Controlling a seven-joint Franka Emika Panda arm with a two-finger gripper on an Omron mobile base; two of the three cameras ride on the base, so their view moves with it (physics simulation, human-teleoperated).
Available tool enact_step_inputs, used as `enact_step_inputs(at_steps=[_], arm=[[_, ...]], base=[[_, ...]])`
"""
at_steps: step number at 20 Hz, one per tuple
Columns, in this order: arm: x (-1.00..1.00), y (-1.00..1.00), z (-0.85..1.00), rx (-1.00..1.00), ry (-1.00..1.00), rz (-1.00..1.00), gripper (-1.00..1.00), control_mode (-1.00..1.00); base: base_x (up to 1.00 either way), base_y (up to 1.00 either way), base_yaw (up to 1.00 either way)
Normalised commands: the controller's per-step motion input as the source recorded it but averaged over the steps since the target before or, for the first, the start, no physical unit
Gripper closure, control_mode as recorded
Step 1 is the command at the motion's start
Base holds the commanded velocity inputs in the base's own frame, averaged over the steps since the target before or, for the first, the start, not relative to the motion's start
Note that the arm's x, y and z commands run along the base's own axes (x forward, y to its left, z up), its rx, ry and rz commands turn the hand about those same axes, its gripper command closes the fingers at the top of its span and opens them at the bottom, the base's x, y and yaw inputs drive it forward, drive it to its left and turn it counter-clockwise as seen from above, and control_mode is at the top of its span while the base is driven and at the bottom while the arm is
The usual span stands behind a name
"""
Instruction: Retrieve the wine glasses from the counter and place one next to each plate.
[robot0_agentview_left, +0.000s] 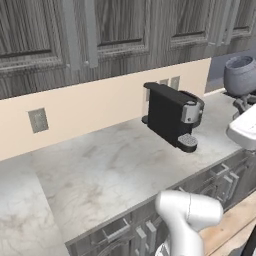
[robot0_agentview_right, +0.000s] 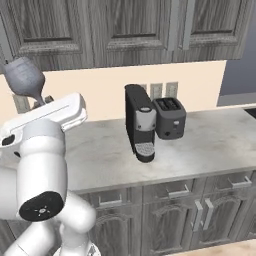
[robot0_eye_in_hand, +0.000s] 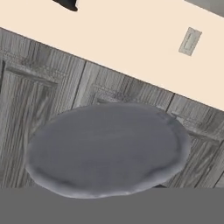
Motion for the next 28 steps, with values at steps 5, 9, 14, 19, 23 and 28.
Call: enact_step_inputs(at_steps=[5, 9, 14, 19, 23, 28], arm=[[0.0, 0.0, 0.0, 0.0, 0.0, 0.0, 1.0, 1.0], [0.0, 0.0, 0.0, 0.0, 0.0, 0.0, 1.0, 1.0], [0.0, 0.0, 0.0, 0.0, 0.0, 0.0, 1.0, 1.0], [0.0, 0.0, 0.0, 0.0, 0.0, 0.0, 1.0, 1.0], [0.0, 0.0, 0.0, 0.0, 0.0, 0.0, 1.0, 1.0], [0.0, 0.0, 0.0, 0.0, 0.0, 0.0, 1.0, 1.0]], base=[[-0.21, -0.86, -0.33], [-0.22, -0.89, -0.61], [0.0, -0.29, -0.92], [-0.01, -0.25, -0.91], [-0.22, -0.59, -0.61], [0.0, -0.71, -0.78]])
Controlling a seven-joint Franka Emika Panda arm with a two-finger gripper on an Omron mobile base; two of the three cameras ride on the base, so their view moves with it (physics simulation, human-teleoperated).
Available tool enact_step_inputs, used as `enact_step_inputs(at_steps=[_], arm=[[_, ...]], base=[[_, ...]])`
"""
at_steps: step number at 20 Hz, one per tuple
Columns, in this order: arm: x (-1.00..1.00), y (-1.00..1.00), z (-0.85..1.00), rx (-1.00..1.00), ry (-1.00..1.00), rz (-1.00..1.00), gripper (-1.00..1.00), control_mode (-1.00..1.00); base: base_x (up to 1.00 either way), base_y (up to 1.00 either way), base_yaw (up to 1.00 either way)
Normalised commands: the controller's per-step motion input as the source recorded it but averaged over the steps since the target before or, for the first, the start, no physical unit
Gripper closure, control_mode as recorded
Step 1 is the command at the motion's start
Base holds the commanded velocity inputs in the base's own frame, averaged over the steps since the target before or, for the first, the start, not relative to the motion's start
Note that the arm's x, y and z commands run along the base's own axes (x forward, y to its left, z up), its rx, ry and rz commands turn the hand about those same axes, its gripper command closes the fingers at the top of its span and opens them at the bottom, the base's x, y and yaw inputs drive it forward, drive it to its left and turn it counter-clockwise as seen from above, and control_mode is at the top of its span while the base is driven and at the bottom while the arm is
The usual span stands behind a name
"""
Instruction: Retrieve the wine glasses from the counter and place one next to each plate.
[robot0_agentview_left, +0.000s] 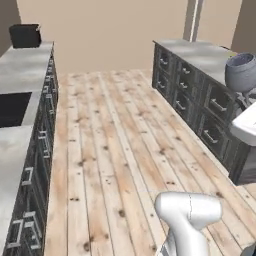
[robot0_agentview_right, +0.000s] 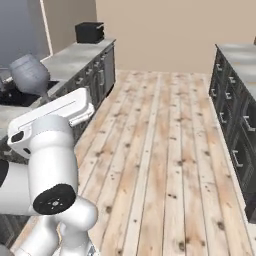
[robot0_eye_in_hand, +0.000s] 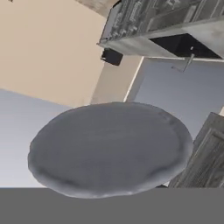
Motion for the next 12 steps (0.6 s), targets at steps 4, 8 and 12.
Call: enact_step_inputs(at_steps=[4, 8, 12], arm=[[0.0, 0.0, 0.0, 0.0, 0.0, 0.0, 1.0, 1.0], [0.0, 0.0, 0.0, 0.0, 0.0, 0.0, 1.0, 1.0], [0.0, 0.0, 0.0, 0.0, 0.0, 0.0, 1.0, 1.0]], base=[[0.02, -0.84, -0.77], [0.16, -1.0, -0.52], [0.01, -1.0, -0.37]])
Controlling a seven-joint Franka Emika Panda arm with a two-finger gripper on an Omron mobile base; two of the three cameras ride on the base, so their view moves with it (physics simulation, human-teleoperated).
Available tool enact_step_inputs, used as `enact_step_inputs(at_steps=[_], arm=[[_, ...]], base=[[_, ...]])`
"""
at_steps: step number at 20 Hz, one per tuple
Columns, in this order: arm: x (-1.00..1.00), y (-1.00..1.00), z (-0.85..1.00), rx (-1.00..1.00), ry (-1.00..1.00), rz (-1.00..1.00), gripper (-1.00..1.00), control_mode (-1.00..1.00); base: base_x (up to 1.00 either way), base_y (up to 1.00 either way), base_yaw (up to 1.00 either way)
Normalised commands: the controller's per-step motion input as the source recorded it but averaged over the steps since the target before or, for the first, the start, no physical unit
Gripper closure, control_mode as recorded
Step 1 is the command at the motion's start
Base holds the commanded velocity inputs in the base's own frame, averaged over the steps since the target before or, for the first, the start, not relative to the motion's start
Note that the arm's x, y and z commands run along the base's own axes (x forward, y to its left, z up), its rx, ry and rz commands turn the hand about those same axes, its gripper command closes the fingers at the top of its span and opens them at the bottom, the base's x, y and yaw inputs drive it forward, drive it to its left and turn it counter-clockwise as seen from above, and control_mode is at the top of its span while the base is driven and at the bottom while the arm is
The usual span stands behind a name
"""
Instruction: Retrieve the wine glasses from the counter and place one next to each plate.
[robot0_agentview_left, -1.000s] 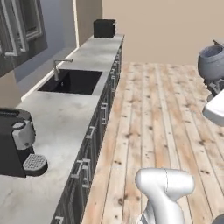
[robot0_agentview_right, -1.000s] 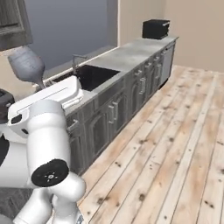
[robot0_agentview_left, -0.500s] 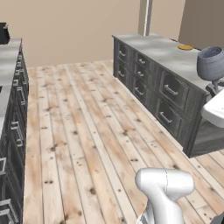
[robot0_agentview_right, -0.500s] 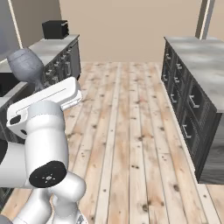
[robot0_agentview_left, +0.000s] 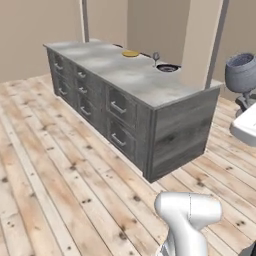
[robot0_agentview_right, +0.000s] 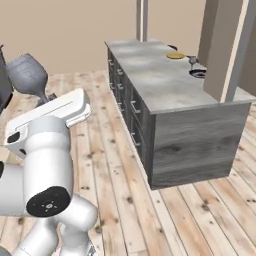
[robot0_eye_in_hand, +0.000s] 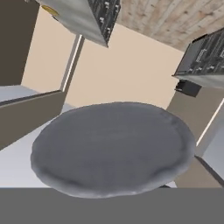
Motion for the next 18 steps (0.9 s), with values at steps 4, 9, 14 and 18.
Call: enact_step_inputs(at_steps=[4, 9, 14, 18], arm=[[0.0, 0.0, 0.0, 0.0, 0.0, 0.0, 1.0, 1.0], [0.0, 0.0, 0.0, 0.0, 0.0, 0.0, 1.0, 1.0], [0.0, 0.0, 0.0, 0.0, 0.0, 0.0, 1.0, 1.0], [0.0, 0.0, 0.0, 0.0, 0.0, 0.0, 1.0, 1.0]], base=[[0.26, -1.0, -0.13], [0.35, -1.0, -0.01], [0.48, -1.0, 0.02], [0.58, -1.0, 0.06]])
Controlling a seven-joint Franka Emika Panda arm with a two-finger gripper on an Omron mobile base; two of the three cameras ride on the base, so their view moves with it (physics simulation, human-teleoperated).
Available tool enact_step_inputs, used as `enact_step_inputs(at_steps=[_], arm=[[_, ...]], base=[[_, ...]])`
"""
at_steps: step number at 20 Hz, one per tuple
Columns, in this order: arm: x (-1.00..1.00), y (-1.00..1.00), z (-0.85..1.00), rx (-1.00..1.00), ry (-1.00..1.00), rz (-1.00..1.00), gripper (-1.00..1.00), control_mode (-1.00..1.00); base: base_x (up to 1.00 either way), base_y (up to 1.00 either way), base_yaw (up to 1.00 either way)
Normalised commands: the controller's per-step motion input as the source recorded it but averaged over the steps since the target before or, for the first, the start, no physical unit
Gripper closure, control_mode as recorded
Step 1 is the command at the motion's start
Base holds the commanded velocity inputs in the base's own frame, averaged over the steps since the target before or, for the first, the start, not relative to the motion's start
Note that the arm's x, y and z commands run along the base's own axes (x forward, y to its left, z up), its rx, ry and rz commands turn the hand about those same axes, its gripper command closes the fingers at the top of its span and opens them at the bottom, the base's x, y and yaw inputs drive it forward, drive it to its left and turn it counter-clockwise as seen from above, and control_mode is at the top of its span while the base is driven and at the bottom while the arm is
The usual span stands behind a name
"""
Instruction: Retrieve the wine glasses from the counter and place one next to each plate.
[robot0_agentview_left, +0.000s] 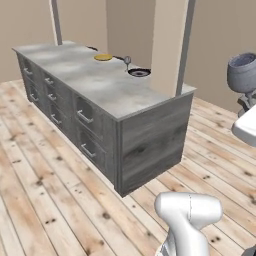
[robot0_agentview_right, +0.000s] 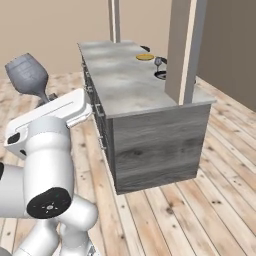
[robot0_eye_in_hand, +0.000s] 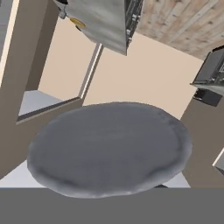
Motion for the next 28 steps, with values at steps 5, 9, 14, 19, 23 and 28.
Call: enact_step_inputs(at_steps=[5, 9, 14, 19, 23, 28], arm=[[0.0, 0.0, 0.0, 0.0, 0.0, 0.0, 1.0, 1.0], [0.0, 0.0, 0.0, 0.0, 0.0, 0.0, 1.0, 1.0], [0.0, 0.0, 0.0, 0.0, 0.0, 0.0, 1.0, 1.0], [0.0, 0.0, 0.0, 0.0, 0.0, 0.0, 1.0, 1.0], [0.0, 0.0, 0.0, 0.0, 0.0, 0.0, 1.0, 1.0], [0.0, 0.0, 0.0, 0.0, 0.0, 0.0, 1.0, 1.0]], base=[[0.68, 0.26, -0.09], [0.33, 1.0, -0.2], [0.63, 0.44, -0.09], [0.83, -0.8, 0.0], [1.0, -0.84, 0.0], [0.98, -0.98, 0.0]])
